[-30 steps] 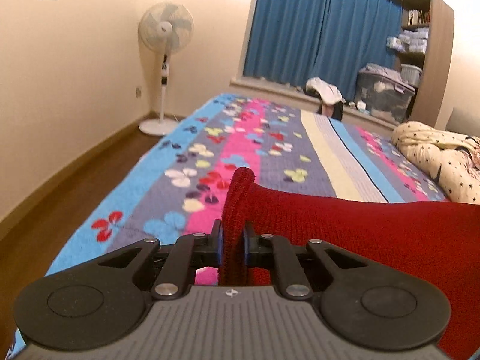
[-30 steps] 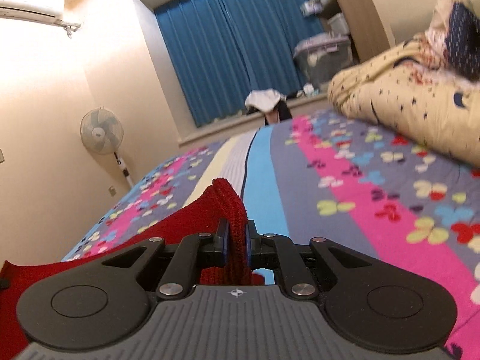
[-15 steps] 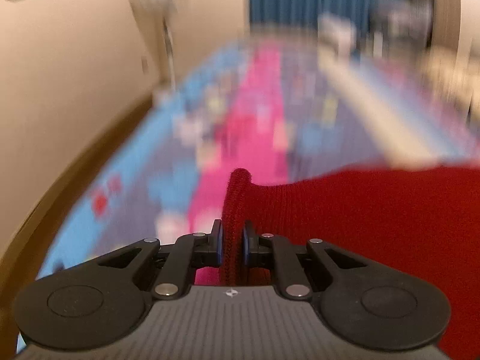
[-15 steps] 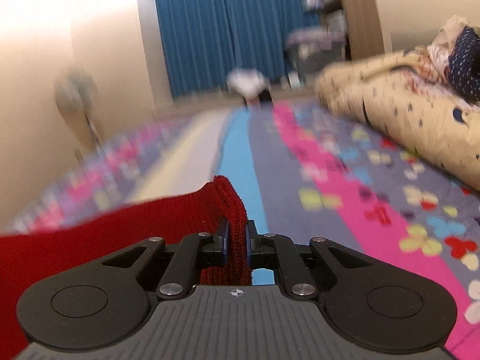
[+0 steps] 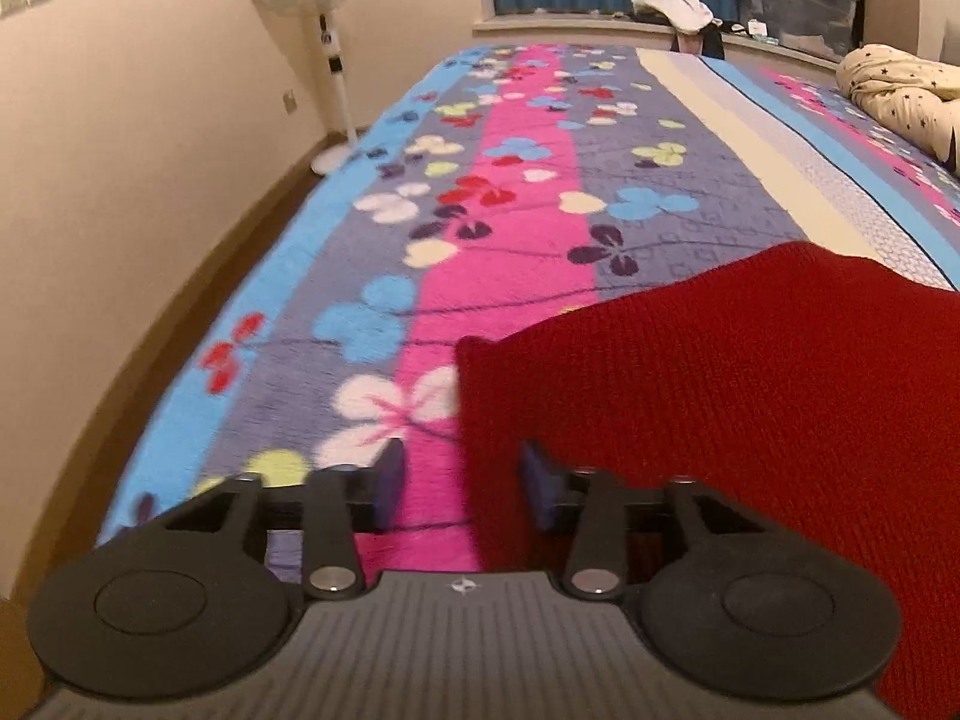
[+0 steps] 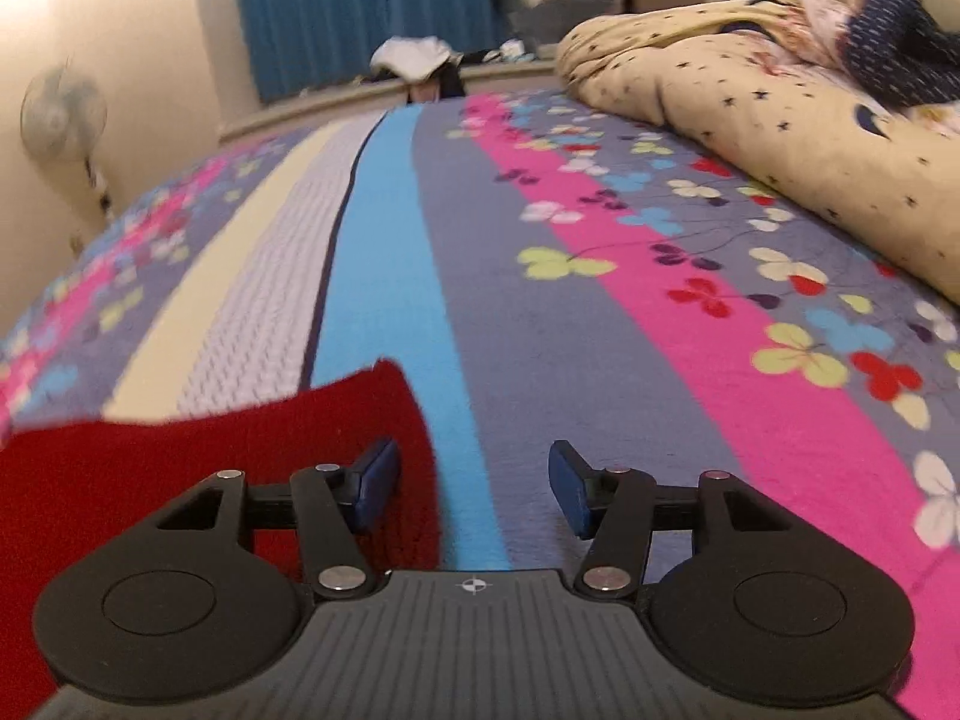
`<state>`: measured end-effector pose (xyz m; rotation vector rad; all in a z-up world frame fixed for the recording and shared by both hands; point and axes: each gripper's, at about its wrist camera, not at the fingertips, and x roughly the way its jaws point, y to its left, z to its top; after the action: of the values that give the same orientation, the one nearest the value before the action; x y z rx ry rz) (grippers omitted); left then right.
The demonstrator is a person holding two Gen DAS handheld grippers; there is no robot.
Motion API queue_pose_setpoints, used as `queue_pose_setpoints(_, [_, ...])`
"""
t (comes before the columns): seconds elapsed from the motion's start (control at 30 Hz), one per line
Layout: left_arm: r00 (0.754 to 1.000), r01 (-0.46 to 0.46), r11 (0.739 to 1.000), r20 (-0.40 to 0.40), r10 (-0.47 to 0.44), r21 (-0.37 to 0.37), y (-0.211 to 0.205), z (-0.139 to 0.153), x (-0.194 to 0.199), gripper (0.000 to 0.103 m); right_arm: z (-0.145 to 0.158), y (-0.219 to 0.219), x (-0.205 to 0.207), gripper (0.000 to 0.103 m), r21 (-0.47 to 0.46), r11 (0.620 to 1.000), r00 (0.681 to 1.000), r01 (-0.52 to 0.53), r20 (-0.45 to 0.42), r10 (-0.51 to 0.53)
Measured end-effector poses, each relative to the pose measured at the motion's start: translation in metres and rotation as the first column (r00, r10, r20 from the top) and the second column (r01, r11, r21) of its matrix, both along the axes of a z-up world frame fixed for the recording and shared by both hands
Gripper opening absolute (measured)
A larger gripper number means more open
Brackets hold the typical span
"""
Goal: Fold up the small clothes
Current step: 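Fold the lifted edge over the sweater and open both grippers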
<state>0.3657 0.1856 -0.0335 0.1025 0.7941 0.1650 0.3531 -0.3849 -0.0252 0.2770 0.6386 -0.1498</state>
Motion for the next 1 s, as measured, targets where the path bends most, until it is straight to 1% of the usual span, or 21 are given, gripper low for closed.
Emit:
queue_pose_setpoints(0.07, [1.000, 0.002, 1.000, 0.025, -0.001, -0.016, 0.007, 0.018, -0.013, 0.059, 0.016, -0.003, -0.015, 0.056, -0.004, 1.000, 1.000, -0.007, 0.017, 0.007])
queue_pose_setpoints(0.13, [0.999, -0.021, 0.999, 0.044, 0.023, -0.048, 0.014, 0.037, -0.027, 0.059, 0.035, -0.004, -0.033, 0.056, 0.011, 0.999, 0.998, -0.037, 0.053, 0.036])
queue_pose_setpoints(0.23, [1.000, -0.008, 0.985, 0.027, 0.013, -0.172, 0.022, 0.061, -0.053, 0.059, 0.052, -0.003, -0.057, 0.059, 0.059, 0.990, 0.990, -0.130, 0.057, 0.126])
queue_pose_setpoints(0.3, [1.000, 0.012, 0.969, 0.001, -0.012, -0.246, 0.022, 0.065, -0.070, 0.062, 0.052, 0.000, -0.071, 0.064, 0.107, 0.972, 0.978, -0.207, 0.009, 0.208])
queue_pose_setpoints(0.33, [0.999, 0.014, 0.960, -0.024, -0.022, -0.278, 0.021, 0.063, -0.078, 0.064, 0.048, 0.001, -0.075, 0.064, 0.129, 0.964, 0.972, -0.231, -0.021, 0.236])
queue_pose_setpoints(0.4, [0.992, -0.001, 0.939, -0.116, -0.042, -0.344, 0.019, 0.048, -0.090, 0.066, 0.034, -0.001, -0.086, 0.065, 0.183, 0.953, 0.960, -0.241, -0.097, 0.262])
queue_pose_setpoints(0.43, [0.980, -0.013, 0.924, -0.187, -0.063, -0.382, 0.019, 0.036, -0.093, 0.066, 0.027, -0.004, -0.089, 0.065, 0.207, 0.952, 0.956, -0.224, -0.145, 0.256])
queue_pose_setpoints(0.47, [0.961, -0.029, 0.915, -0.264, -0.086, -0.403, 0.018, 0.024, -0.094, 0.066, 0.020, -0.009, -0.090, 0.064, 0.232, 0.953, 0.951, -0.195, -0.193, 0.242])
queue_pose_setpoints(0.5, [0.939, -0.038, 0.914, -0.328, -0.106, -0.405, 0.016, 0.014, -0.095, 0.067, 0.017, -0.013, -0.092, 0.064, 0.254, 0.951, 0.951, -0.174, -0.208, 0.229])
queue_pose_setpoints(0.53, [0.933, -0.027, 0.917, -0.341, -0.120, -0.397, 0.015, 0.011, -0.096, 0.067, 0.015, -0.018, -0.094, 0.064, 0.276, 0.948, 0.951, -0.157, -0.217, 0.221])
queue_pose_setpoints(0.57, [0.935, -0.004, 0.920, -0.327, -0.136, -0.393, 0.015, 0.013, -0.098, 0.067, 0.012, -0.022, -0.095, 0.064, 0.290, 0.946, 0.949, -0.148, -0.228, 0.218])
queue_pose_setpoints(0.63, [0.935, 0.014, 0.910, -0.317, -0.158, -0.414, 0.017, 0.014, -0.100, 0.066, 0.003, -0.026, -0.096, 0.064, 0.308, 0.940, 0.935, -0.146, -0.269, 0.233])
queue_pose_setpoints(0.67, [0.931, 0.005, 0.903, -0.328, -0.161, -0.430, 0.019, 0.011, -0.101, 0.064, -0.003, -0.025, -0.096, 0.064, 0.315, 0.937, 0.925, -0.149, -0.292, 0.245])
queue_pose_setpoints(0.73, [0.929, 0.008, 0.892, -0.327, -0.174, -0.452, 0.020, 0.010, -0.105, 0.046, -0.011, -0.027, -0.097, 0.064, 0.338, 0.929, 0.910, -0.151, -0.320, 0.265])
queue_pose_setpoints(0.77, [0.929, 0.028, 0.883, -0.315, -0.196, -0.468, 0.018, 0.010, -0.106, 0.033, -0.012, -0.028, -0.100, 0.064, 0.351, 0.923, 0.907, -0.154, -0.320, 0.273])
queue_pose_setpoints(0.83, [0.933, 0.066, 0.902, -0.294, -0.208, -0.427, 0.012, 0.014, -0.111, 0.026, -0.012, -0.029, -0.103, 0.046, 0.378, 0.908, 0.902, -0.181, -0.304, 0.307])
queue_pose_setpoints(0.87, [0.934, 0.086, 0.908, -0.285, -0.217, -0.409, 0.009, 0.016, -0.114, 0.021, -0.010, -0.029, -0.104, 0.024, 0.388, 0.899, 0.901, -0.203, -0.285, 0.326])
queue_pose_setpoints(0.9, [0.937, 0.100, 0.912, -0.270, -0.221, -0.399, 0.007, 0.019, -0.117, 0.016, -0.005, -0.028, -0.107, 0.013, 0.361, 0.906, 0.908, -0.219, -0.264, 0.325])
queue_pose_setpoints(0.93, [0.945, 0.109, 0.910, -0.243, -0.220, -0.400, 0.009, 0.026, -0.121, 0.016, 0.002, -0.029, -0.111, 0.013, 0.343, 0.908, 0.914, -0.241, -0.234, 0.331])
queue_pose_setpoints(0.97, [0.954, 0.108, 0.903, -0.212, -0.212, -0.415, 0.013, 0.032, -0.124, 0.015, 0.011, -0.032, -0.117, 0.013, 0.341, 0.904, 0.926, -0.257, -0.181, 0.331])
queue_pose_setpoints(1.0, [0.965, 0.102, 0.891, -0.173, -0.197, -0.443, 0.019, 0.040, -0.129, 0.014, 0.020, -0.038, -0.123, 0.012, 0.353, 0.897, 0.938, -0.264, -0.124, 0.325])
